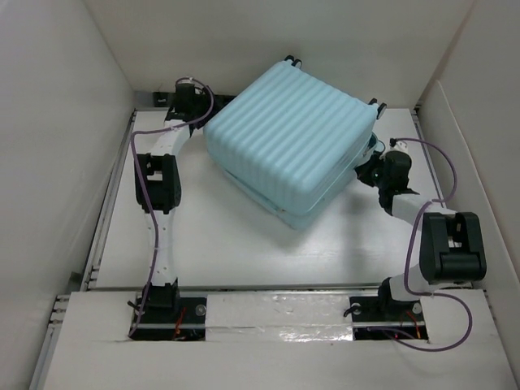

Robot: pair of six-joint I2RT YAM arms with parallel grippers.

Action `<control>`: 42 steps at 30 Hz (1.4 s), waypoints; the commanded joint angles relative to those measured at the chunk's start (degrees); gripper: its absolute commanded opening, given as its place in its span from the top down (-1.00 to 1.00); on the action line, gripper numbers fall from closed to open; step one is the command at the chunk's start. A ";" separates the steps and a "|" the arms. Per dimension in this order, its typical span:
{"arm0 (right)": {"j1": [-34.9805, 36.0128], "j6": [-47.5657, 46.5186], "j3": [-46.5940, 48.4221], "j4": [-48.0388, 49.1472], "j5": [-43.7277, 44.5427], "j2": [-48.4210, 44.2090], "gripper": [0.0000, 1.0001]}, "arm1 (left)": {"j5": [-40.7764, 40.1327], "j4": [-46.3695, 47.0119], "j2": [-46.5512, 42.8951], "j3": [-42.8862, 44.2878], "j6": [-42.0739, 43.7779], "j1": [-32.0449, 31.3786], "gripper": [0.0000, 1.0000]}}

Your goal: Pack the luggage

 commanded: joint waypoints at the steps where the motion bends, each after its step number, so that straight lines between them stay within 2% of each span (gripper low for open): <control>1: 1.44 -0.41 3.99 5.81 -4.27 2.87 1.00 | 3.16 3.23 -3.30 -2.28 1.94 -1.37 -0.37; 5: 3.36 -1.20 6.99 5.37 -5.41 6.74 1.00 | 5.70 12.36 -10.48 -14.92 0.37 -2.60 -0.35; 6: 4.07 -1.46 7.69 5.29 -6.11 8.05 1.00 | 6.06 17.08 -12.42 -21.91 -0.42 -3.30 -0.35; 8: 4.86 -1.90 9.53 4.94 -6.56 9.03 1.00 | 6.33 23.34 -18.90 -30.29 -2.97 -4.18 -0.34; 9: 5.39 -2.34 10.15 4.94 -6.99 9.47 1.00 | 5.81 28.33 -21.30 -38.16 -3.41 -4.80 -0.34; 15: 7.59 -5.32 17.16 1.96 -10.24 12.98 1.00 | -2.62 41.45 -37.03 -64.20 -5.35 -11.73 -0.34; 21: 9.44 -10.16 27.46 -7.01 -14.64 18.78 1.00 | -12.46 48.06 -50.83 -83.38 -7.46 -21.75 -0.34; 23: 8.91 -11.22 31.24 -10.16 -16.22 20.10 1.00 | -16.58 49.03 -55.31 -86.31 -6.85 -25.09 -0.34; 25: 8.38 -12.28 32.74 -11.75 -18.86 20.90 1.00 | -17.14 48.51 -57.08 -87.99 -6.32 -29.49 -0.34; 28: 6.97 -11.49 28.81 -10.10 -19.13 17.58 1.00 | -17.67 48.42 -58.14 -88.43 -6.14 -34.75 -0.34; 32: 6.97 -11.57 21.59 -7.37 -19.13 13.87 1.00 | -23.44 48.16 -61.12 -89.39 -5.97 -42.23 -0.34; 38: 9.61 -13.42 22.63 -11.23 -19.83 15.09 1.00 | -30.13 44.47 -68.85 -92.12 -7.37 -44.00 -0.35; 42: 10.14 -13.51 26.06 -13.16 -21.06 16.76 0.92 | -33.48 41.66 -74.74 -94.48 -7.90 -44.00 -0.35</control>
